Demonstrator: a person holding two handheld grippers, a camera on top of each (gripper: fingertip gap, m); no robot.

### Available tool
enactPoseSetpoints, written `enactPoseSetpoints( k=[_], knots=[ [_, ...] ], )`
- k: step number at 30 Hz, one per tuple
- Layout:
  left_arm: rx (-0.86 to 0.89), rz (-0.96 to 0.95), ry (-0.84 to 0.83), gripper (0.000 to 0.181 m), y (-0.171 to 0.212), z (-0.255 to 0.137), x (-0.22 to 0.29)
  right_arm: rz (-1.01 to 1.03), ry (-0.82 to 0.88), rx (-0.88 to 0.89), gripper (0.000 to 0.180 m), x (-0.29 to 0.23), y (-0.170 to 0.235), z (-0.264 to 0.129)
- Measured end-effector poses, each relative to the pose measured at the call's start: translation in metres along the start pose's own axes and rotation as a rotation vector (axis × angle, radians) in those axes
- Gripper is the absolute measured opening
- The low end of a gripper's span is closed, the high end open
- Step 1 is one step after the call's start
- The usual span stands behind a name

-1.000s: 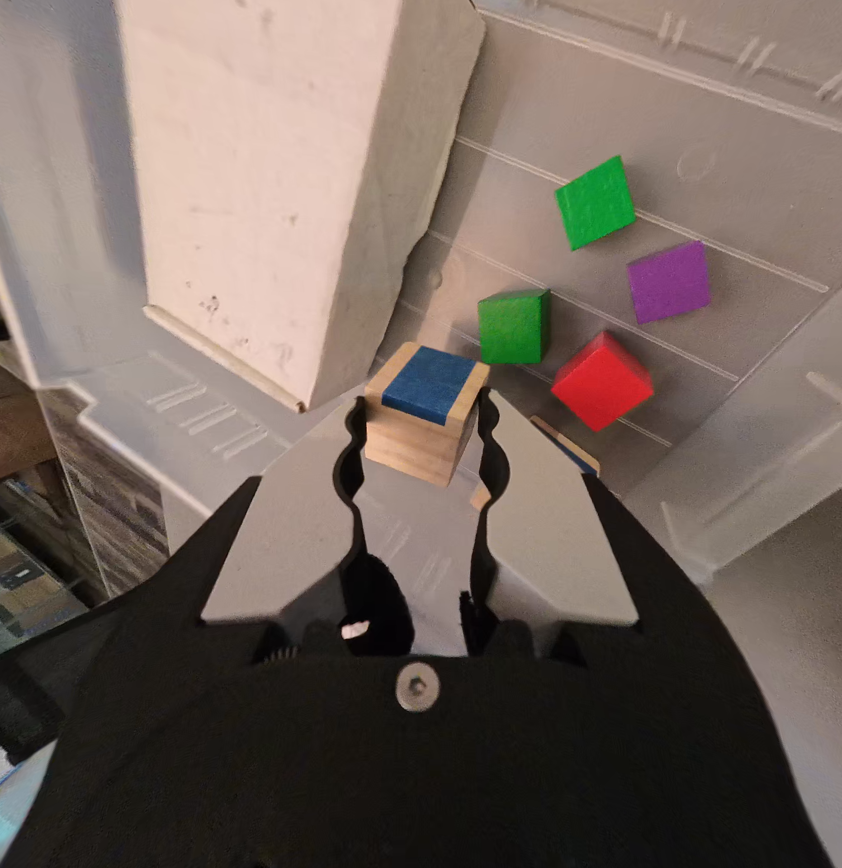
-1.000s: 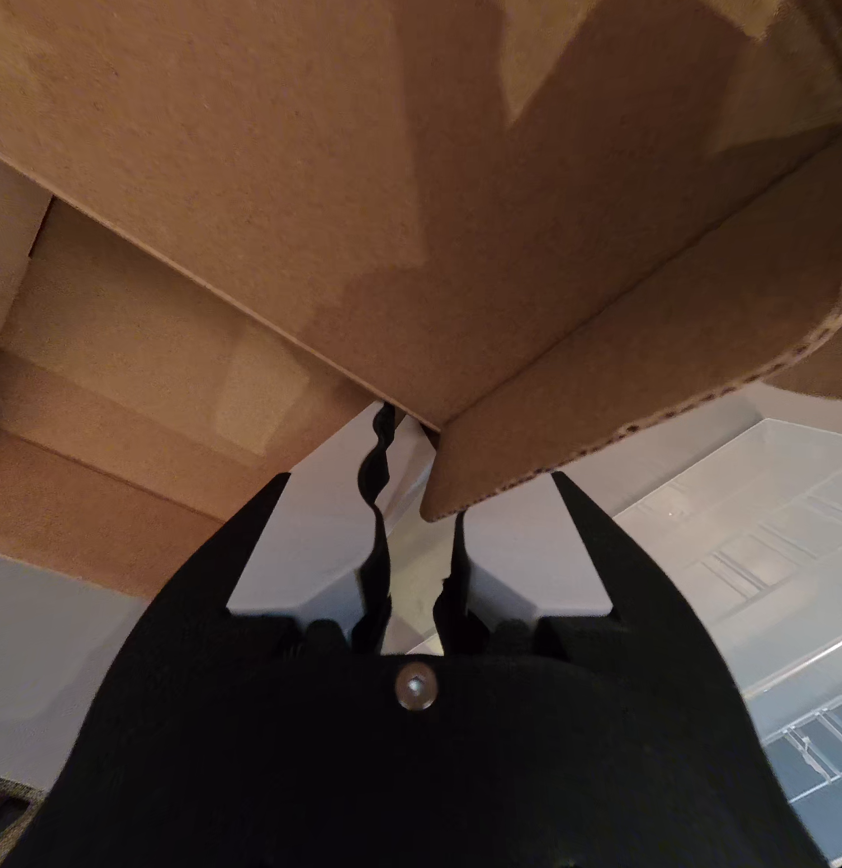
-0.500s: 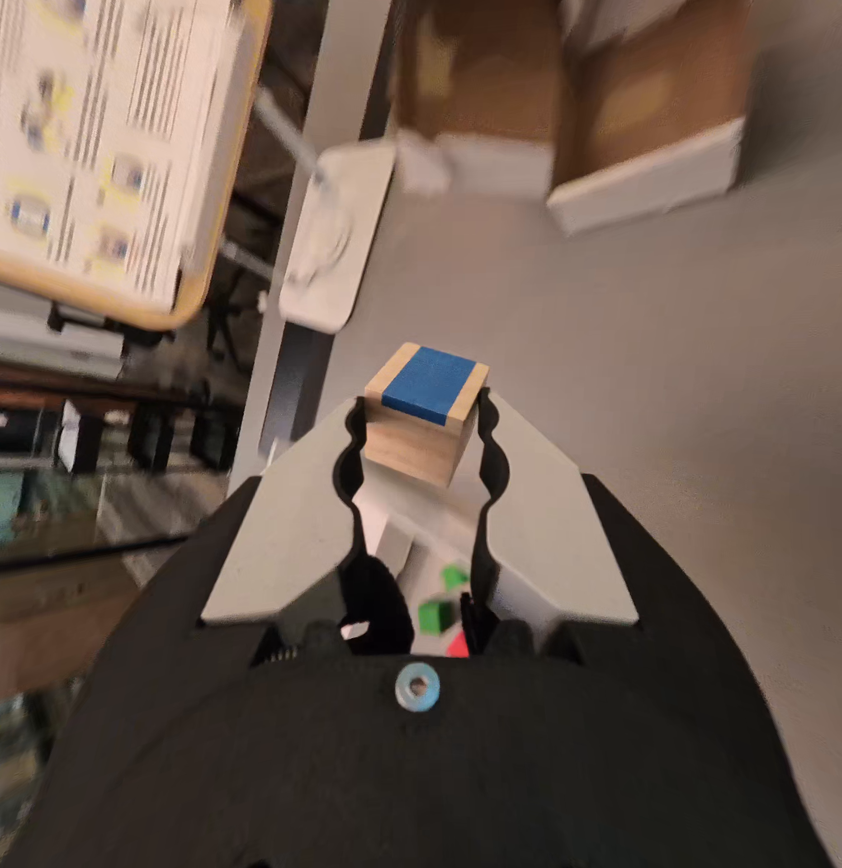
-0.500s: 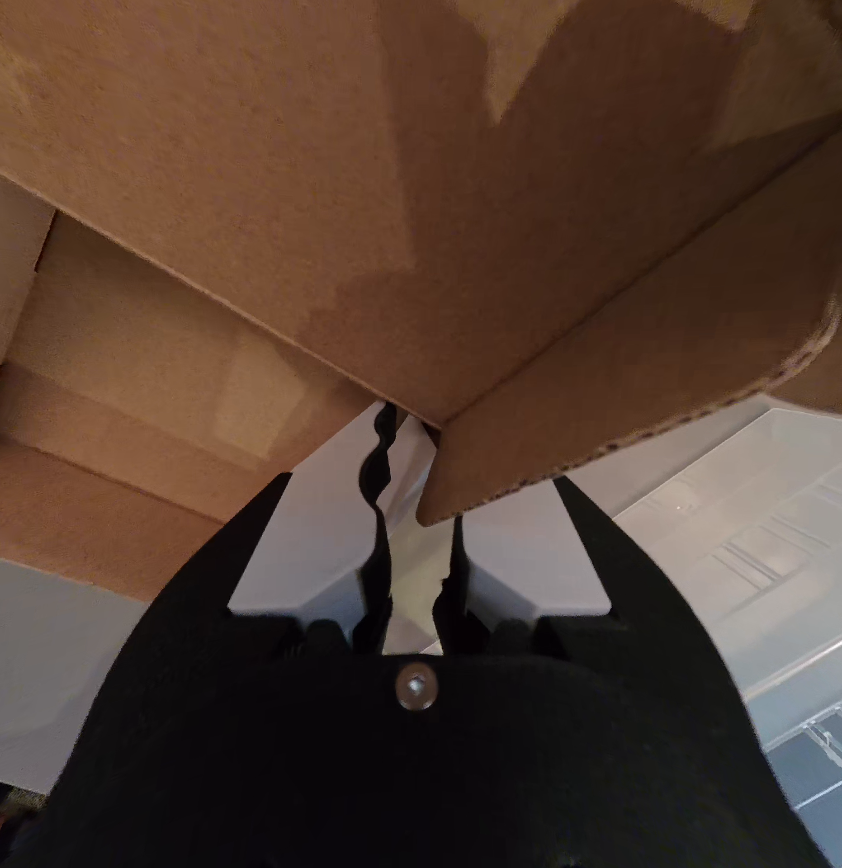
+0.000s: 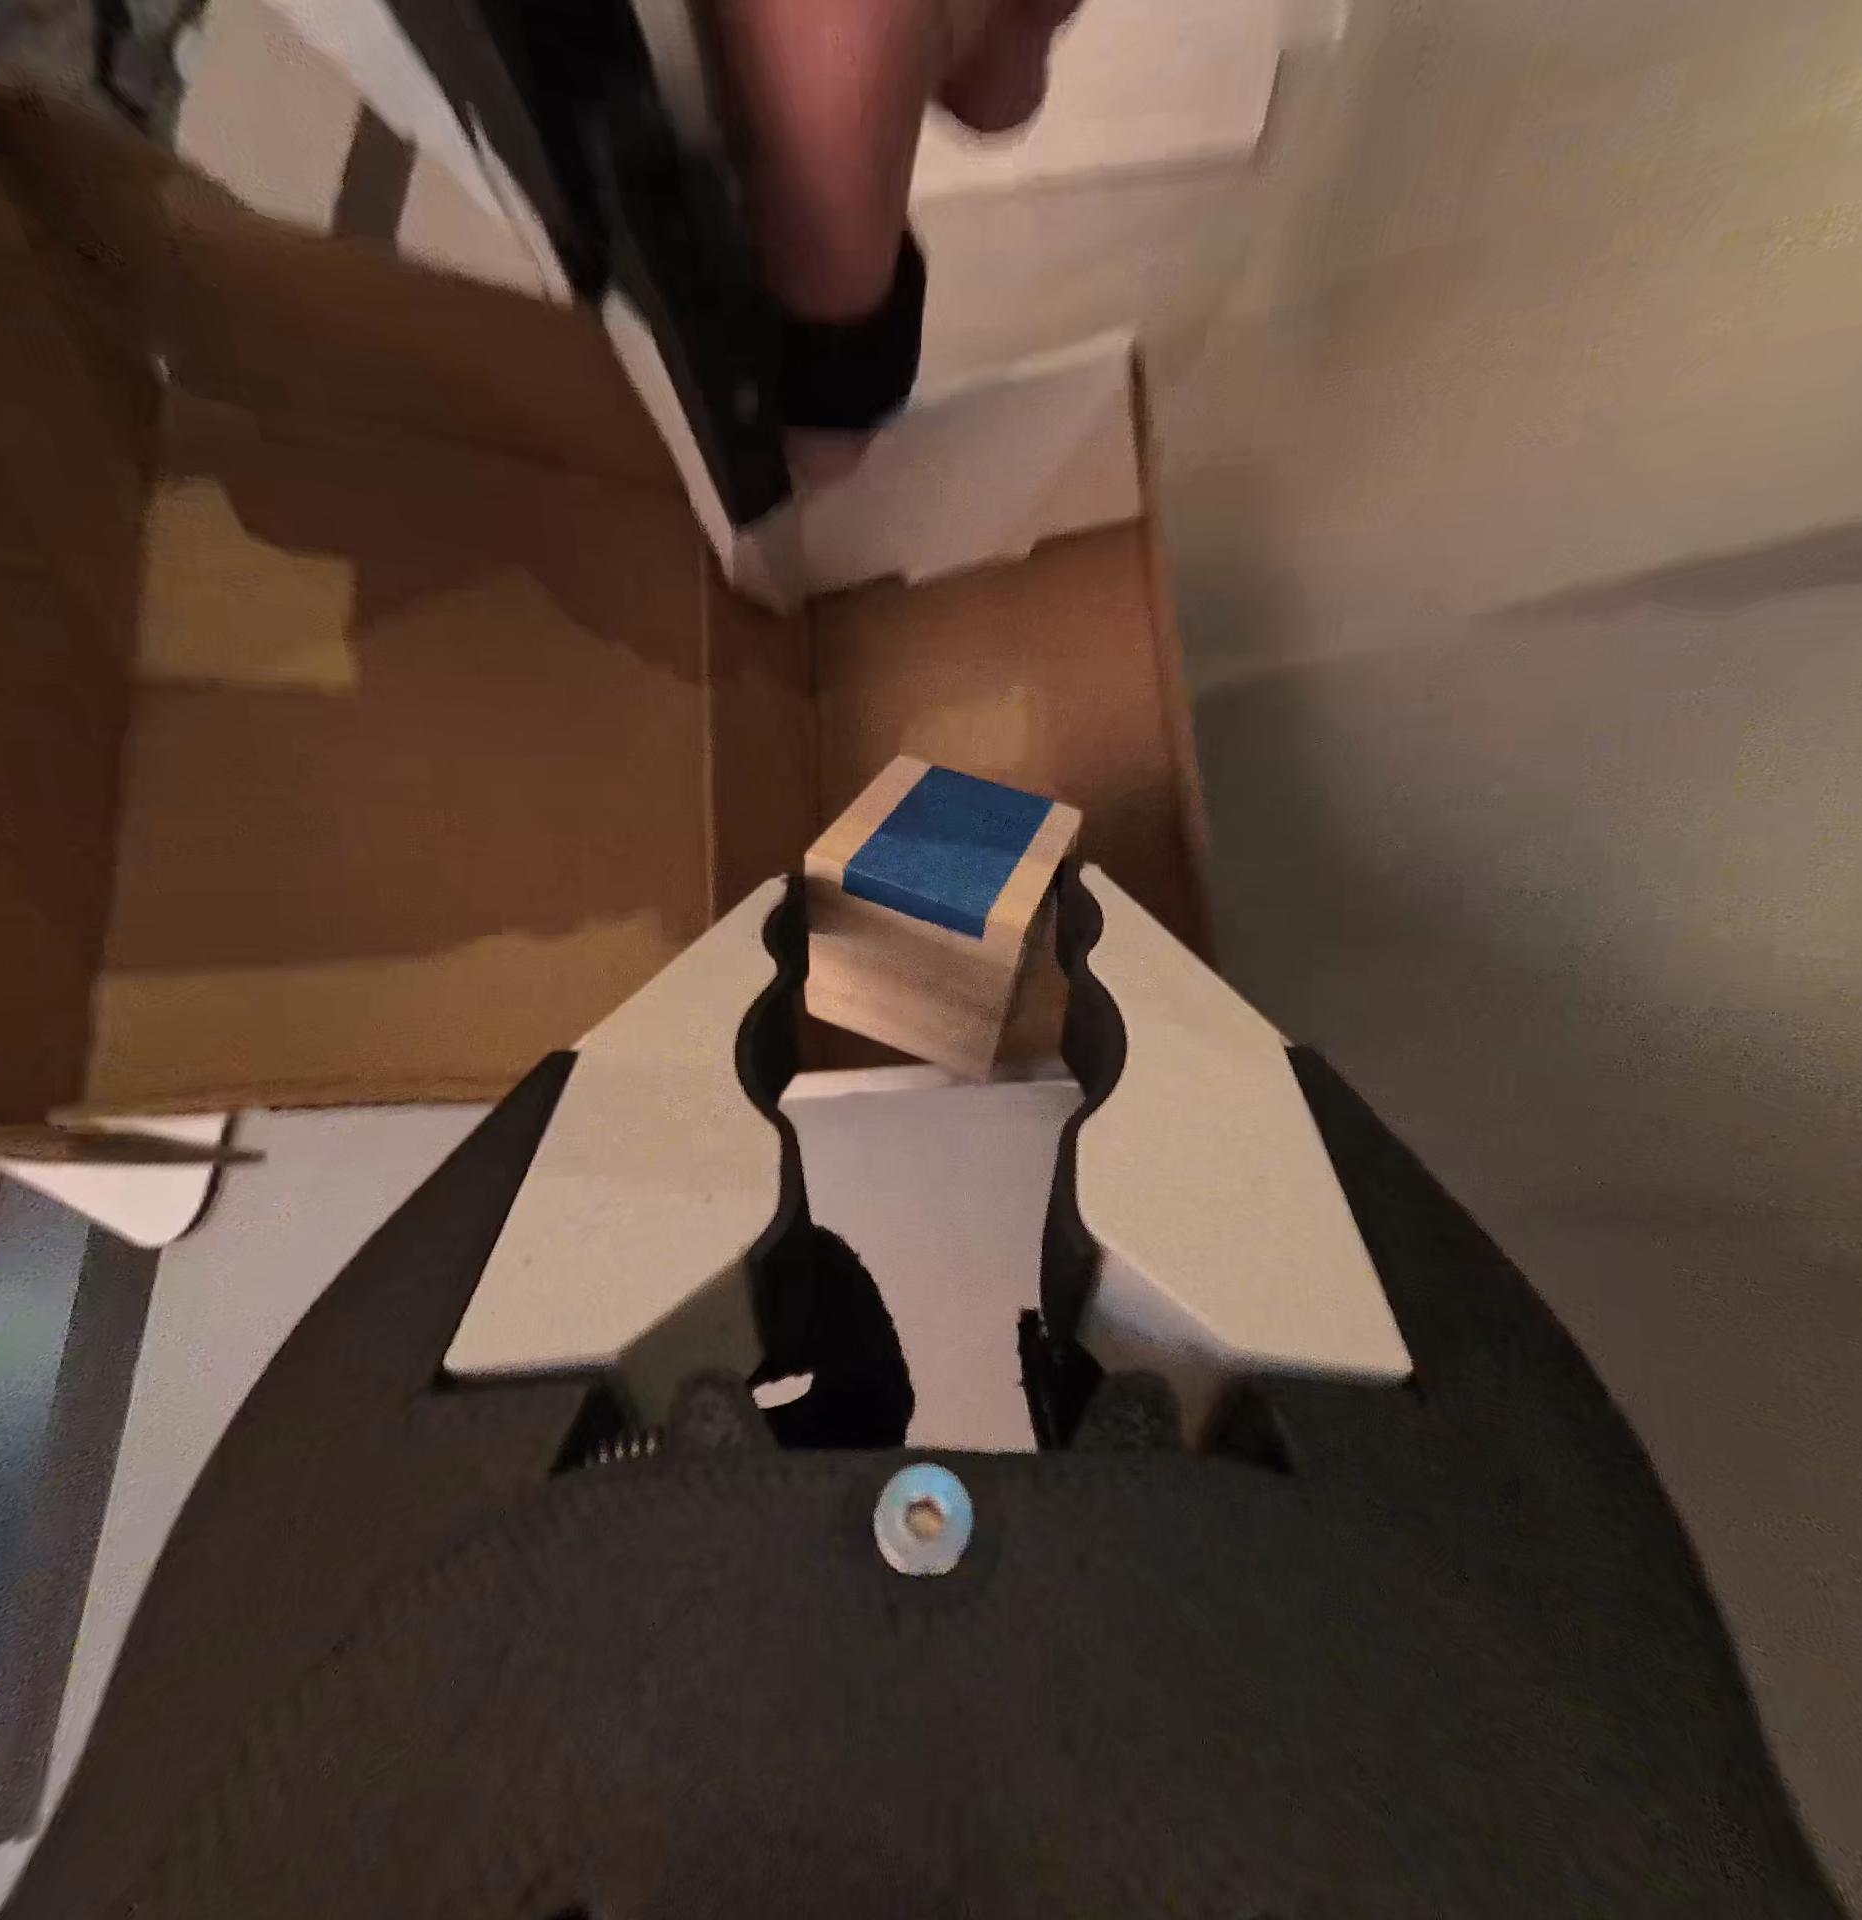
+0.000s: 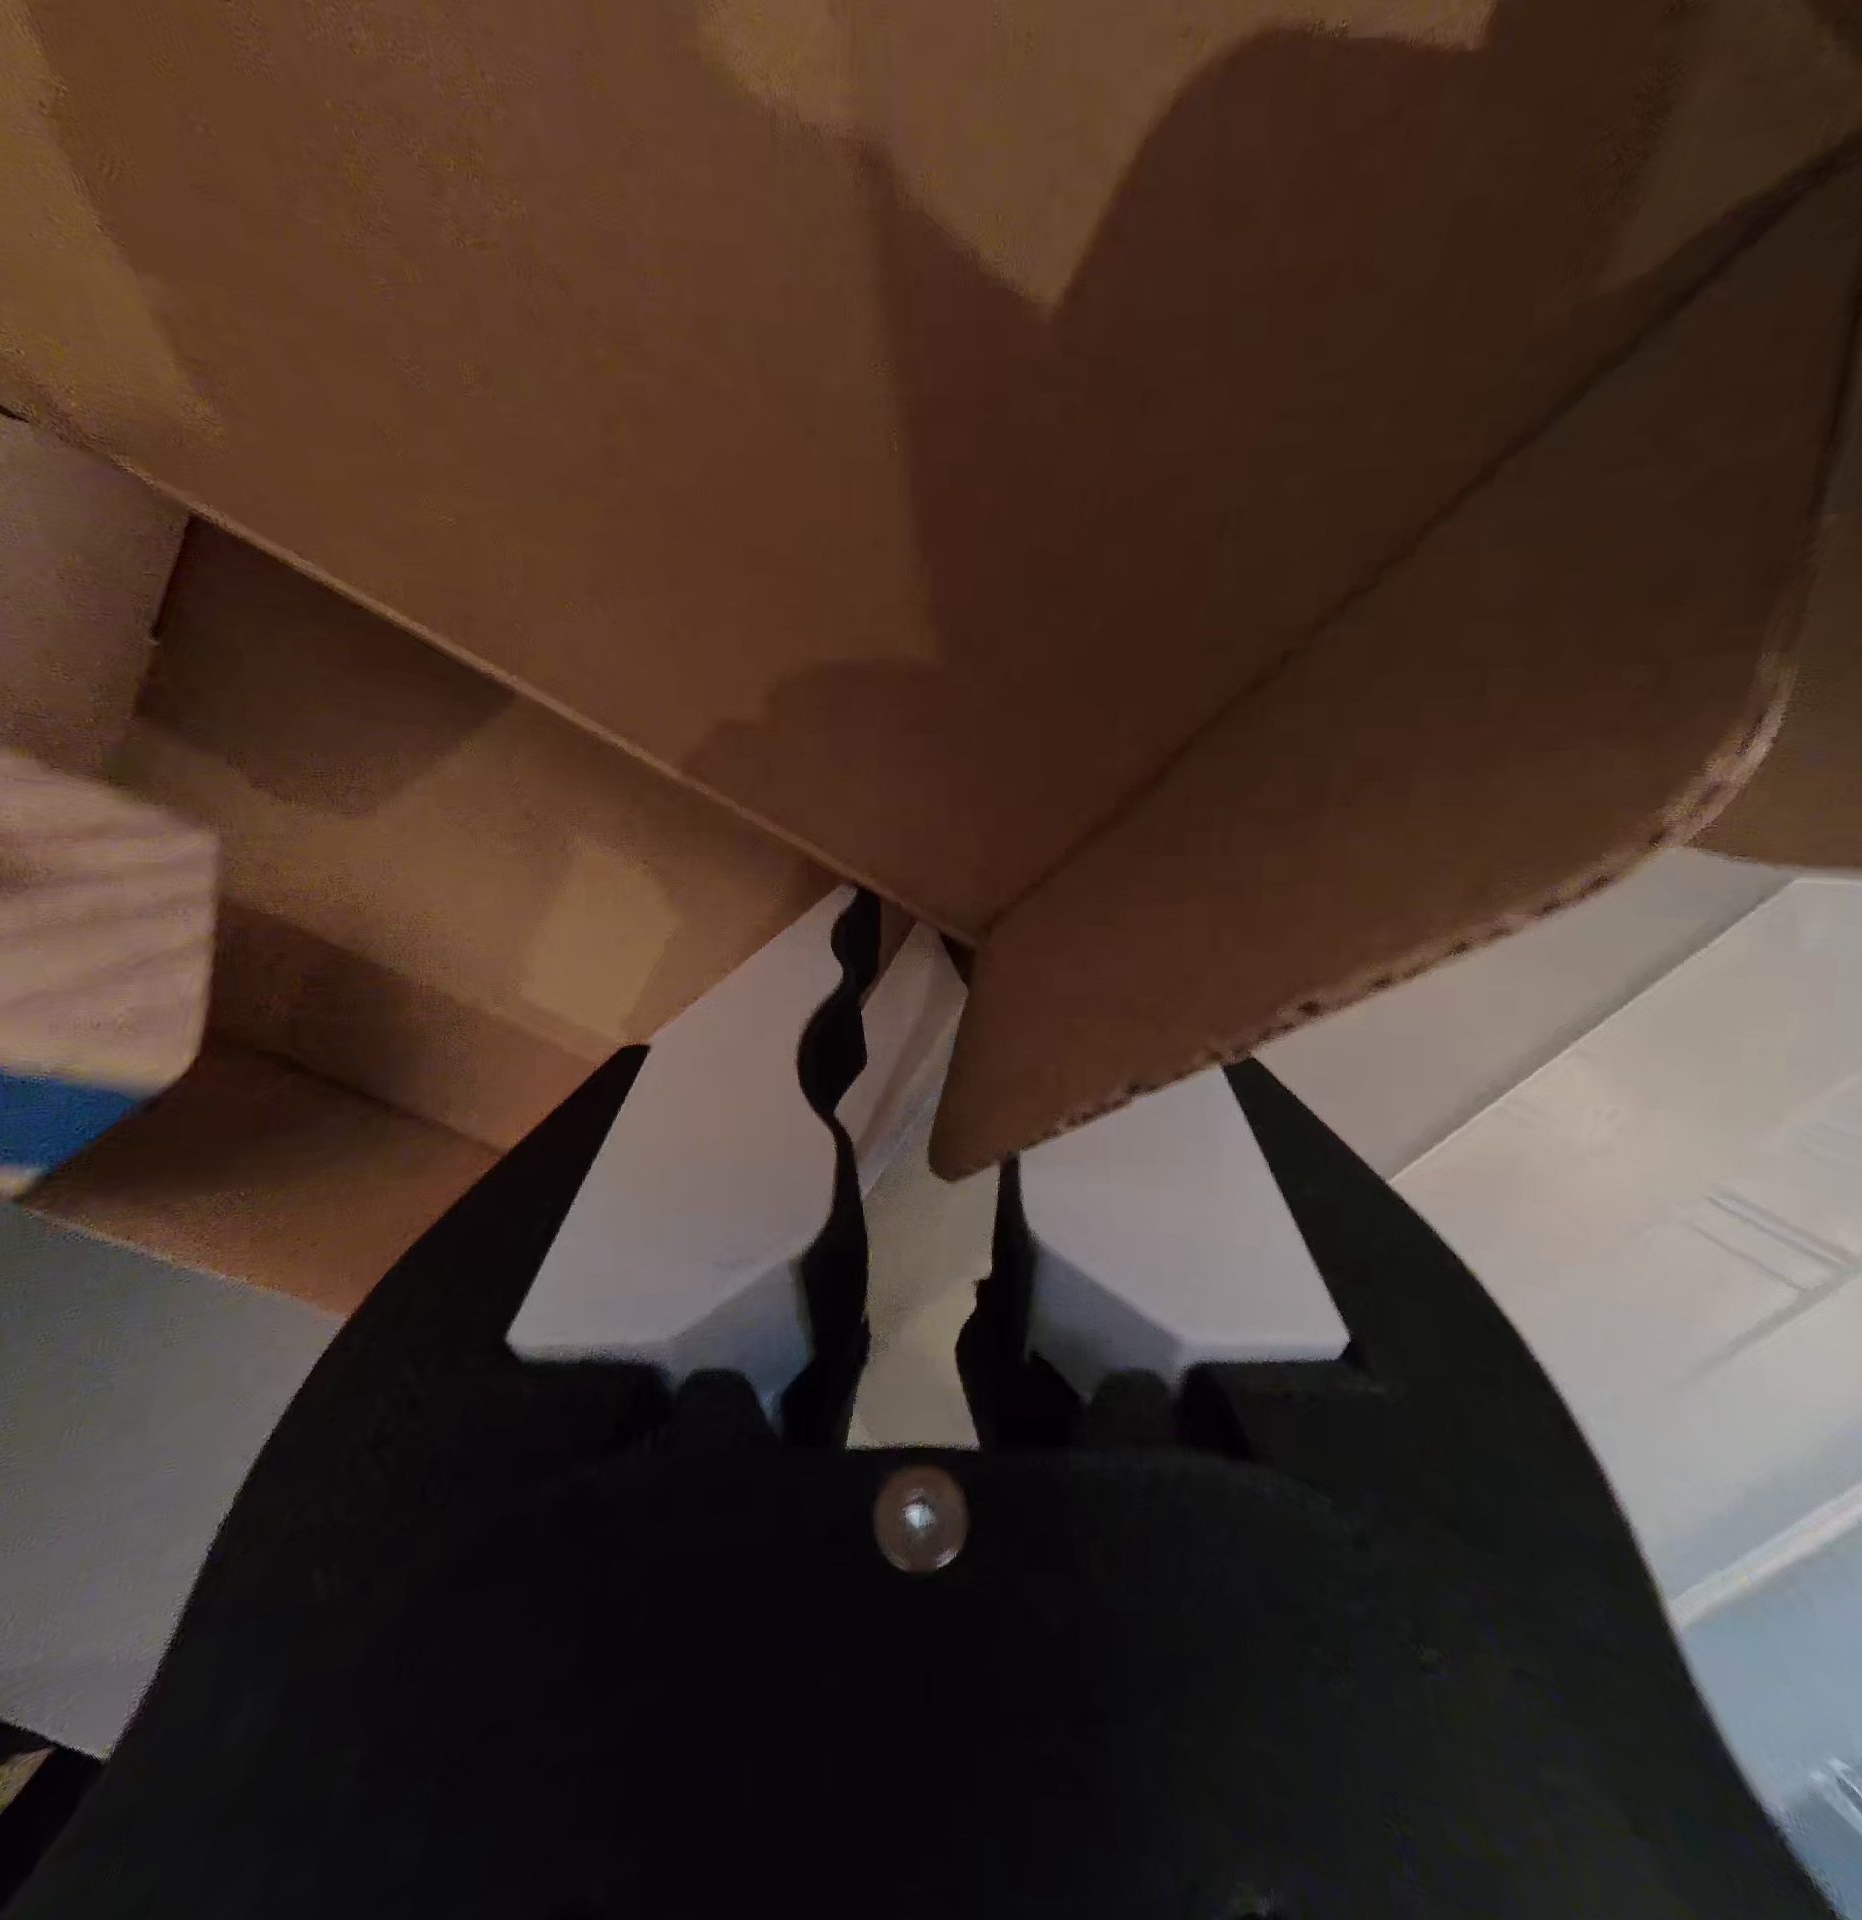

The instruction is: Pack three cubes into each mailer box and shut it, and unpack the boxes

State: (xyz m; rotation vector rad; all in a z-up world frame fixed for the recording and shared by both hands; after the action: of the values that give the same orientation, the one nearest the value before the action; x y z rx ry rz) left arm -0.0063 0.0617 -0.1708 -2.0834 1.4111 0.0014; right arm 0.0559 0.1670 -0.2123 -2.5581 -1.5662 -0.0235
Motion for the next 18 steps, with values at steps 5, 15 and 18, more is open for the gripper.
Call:
enactPoseSetpoints(
  k=[5,15,18],
  knots=[
    [-0.076,0.030,-0.030,0.045,0.028,0.012,-0.012,-0.009,-0.106,0.029,0.018,-0.018,0.004,-0.001],
    [-0.050,0.107,0.097,0.045,0.045,0.012,-0.010,-0.053,-0.132,0.075,0.033,-0.025,0.001,0.000],
    [-0.052,0.160,0.102,0.045,0.045,0.013,-0.012,-0.093,-0.133,0.098,0.032,-0.023,-0.005,-0.001]
  ],
)
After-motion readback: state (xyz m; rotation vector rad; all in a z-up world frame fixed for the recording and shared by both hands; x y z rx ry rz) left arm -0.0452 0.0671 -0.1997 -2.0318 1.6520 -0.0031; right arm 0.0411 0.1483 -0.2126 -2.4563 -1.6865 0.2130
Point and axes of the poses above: each gripper's, where its closed fingertips meet, z out along the fingers, y out of its underside, x = y × z across the jaws, the point moved 1 cm from there along -z, back along the fingers, and after that the axes turned 10 degrees about -x, right-handed, at the moved point
